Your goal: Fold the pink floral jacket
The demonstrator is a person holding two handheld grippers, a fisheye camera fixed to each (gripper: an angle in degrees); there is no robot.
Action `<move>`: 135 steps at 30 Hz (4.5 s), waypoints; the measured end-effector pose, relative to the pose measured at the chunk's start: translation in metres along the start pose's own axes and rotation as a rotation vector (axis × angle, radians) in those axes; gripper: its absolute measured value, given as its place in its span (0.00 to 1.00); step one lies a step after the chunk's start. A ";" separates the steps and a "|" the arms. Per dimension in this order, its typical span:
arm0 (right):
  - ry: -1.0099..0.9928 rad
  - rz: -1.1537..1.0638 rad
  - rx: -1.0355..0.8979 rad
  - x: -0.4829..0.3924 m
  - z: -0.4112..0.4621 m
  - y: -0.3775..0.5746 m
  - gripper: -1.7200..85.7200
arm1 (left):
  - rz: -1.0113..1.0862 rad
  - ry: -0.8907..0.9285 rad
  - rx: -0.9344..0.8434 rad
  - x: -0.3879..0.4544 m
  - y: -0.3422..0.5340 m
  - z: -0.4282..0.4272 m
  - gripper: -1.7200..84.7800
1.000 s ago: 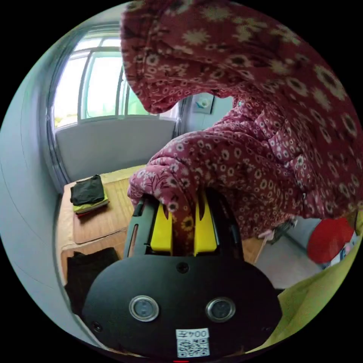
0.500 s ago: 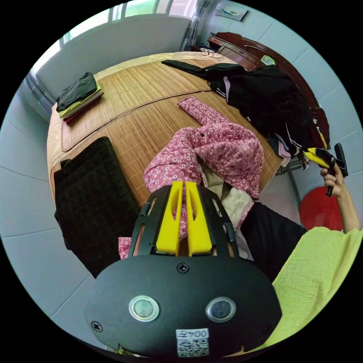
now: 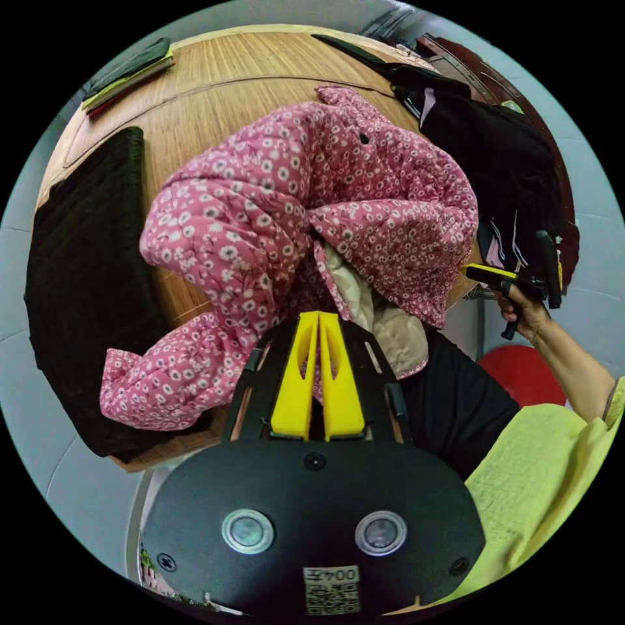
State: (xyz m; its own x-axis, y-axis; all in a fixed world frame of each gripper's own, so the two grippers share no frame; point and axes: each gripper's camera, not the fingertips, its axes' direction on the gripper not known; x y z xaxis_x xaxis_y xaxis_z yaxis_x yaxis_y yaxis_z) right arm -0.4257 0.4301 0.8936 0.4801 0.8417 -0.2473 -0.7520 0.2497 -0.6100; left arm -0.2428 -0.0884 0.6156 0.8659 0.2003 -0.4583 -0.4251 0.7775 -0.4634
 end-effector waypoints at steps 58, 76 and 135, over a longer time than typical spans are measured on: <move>-1.151 0.058 0.966 0.234 -0.481 0.264 0.01 | -0.074 -0.119 1.068 -0.006 0.318 -0.411 0.03; -0.786 -0.260 1.090 0.166 -0.721 0.156 0.01 | 0.247 -0.357 1.123 0.007 0.163 -0.645 0.03; 0.232 -0.138 0.085 -0.036 -0.056 0.062 0.06 | 0.290 -0.322 0.104 0.000 0.057 0.023 0.13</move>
State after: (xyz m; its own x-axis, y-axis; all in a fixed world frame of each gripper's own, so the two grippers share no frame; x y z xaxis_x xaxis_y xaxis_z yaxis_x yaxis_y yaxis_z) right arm -0.4642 0.3882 0.8222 0.6639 0.6672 -0.3377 -0.7027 0.4021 -0.5870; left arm -0.2612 -0.0303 0.6065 0.7597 0.5817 -0.2906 -0.6480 0.7143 -0.2643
